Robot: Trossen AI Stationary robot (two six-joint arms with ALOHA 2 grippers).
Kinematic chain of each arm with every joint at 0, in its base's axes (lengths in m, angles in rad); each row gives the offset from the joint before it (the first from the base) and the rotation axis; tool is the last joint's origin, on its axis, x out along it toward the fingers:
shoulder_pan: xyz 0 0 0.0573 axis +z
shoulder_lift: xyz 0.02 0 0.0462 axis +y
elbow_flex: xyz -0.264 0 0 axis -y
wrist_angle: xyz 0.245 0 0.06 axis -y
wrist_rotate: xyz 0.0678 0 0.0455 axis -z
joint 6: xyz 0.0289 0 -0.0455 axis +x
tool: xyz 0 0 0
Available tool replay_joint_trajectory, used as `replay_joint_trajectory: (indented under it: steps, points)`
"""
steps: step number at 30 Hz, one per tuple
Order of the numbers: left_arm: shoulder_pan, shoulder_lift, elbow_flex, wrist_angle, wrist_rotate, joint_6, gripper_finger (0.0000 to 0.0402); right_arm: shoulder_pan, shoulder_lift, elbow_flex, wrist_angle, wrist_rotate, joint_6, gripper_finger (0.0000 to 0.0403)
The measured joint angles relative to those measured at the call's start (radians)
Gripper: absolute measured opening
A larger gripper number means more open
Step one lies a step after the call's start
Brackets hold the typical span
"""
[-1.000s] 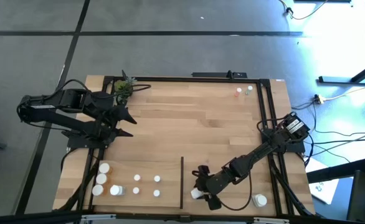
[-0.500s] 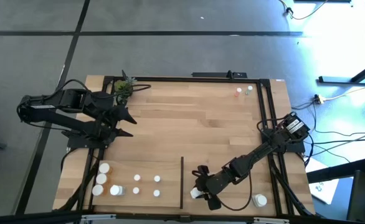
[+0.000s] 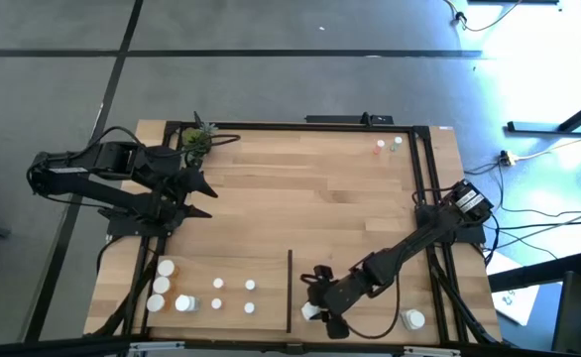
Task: Pick and place medicine bottles onto shelf by color
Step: Put the left big white pill bottle on the shelf aligned with the other big white pill bottle
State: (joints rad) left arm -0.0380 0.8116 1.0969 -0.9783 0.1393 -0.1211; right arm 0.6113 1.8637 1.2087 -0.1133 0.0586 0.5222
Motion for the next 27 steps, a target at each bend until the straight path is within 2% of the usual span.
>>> replay_joint_trajectory:
  steps: [8,19,27]
  points:
    - [0.000,0.000,0.000,0.000,0.000,0.000,0.0267,0.003,0.000,0.218,-0.381,0.052,0.048,0.0185]
    - [0.000,0.000,0.000,0.000,0.000,0.000,0.0267,0.014,-0.001,0.475,-0.821,0.063,0.183,0.0185]
    - [0.000,0.000,0.000,0.000,0.000,0.000,0.0267,0.014,-0.001,0.729,-1.188,0.255,0.186,0.0184]
